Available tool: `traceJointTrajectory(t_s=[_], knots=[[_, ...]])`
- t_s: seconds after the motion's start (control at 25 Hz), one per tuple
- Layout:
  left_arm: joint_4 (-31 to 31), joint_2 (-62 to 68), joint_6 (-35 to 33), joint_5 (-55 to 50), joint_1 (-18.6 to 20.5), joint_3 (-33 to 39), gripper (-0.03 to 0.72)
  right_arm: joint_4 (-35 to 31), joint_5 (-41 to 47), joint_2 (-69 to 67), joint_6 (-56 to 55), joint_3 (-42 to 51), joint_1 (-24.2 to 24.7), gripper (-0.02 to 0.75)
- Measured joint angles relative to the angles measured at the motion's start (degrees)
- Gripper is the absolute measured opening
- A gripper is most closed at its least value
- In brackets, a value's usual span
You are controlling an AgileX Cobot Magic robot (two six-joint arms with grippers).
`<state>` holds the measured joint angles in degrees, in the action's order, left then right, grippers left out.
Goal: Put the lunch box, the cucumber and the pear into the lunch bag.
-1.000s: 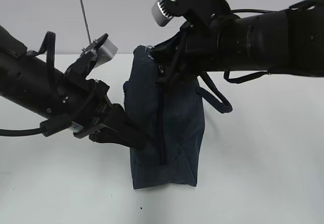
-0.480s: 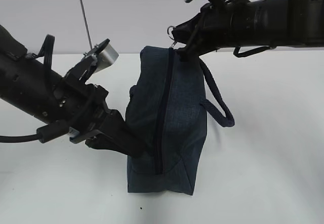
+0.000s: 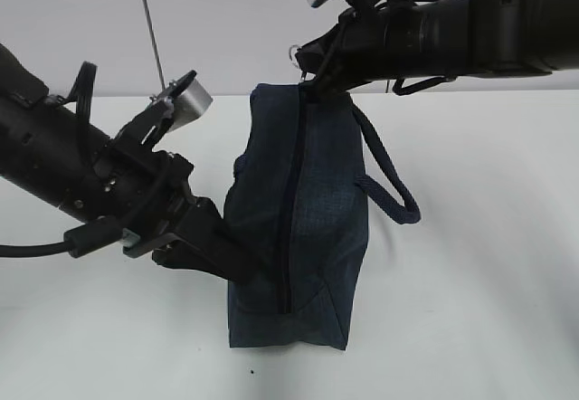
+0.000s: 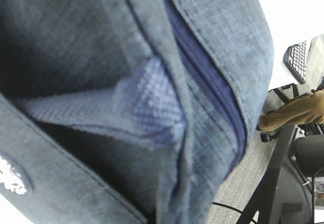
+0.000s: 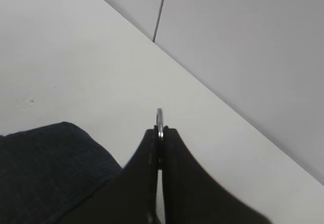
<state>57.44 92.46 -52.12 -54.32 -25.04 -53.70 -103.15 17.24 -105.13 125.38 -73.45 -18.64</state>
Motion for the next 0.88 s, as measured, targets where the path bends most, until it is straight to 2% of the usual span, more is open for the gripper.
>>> traceJointTrajectory(t_s=[0.36,0.48,0.6,0.76,0.88], knots=[[0.0,0.0,0.02,-0.01,0.05,-0.12,-0.009,0.21,0.66,-0.55,-0.94,-0.36,1.39,0.006],[0.0,-0.2,0.02,-0.01,0.05,-0.12,0.011,0.23,2.27,-0.55,-3.16,-0.48,1.52,0.006],[-0.12,-1.68,0.02,-0.35,0.05,-0.12,0.092,0.31,3.32,-0.55,-6.0,-0.7,1.62,0.006],[-0.29,-3.86,0.08,-1.46,0.21,-0.12,0.251,0.59,4.66,-0.55,-9.56,-0.7,1.62,0.006],[-0.34,-5.9,0.13,-1.81,0.84,-0.12,0.307,0.72,4.74,-0.55,-11.94,-0.7,1.62,0.006]])
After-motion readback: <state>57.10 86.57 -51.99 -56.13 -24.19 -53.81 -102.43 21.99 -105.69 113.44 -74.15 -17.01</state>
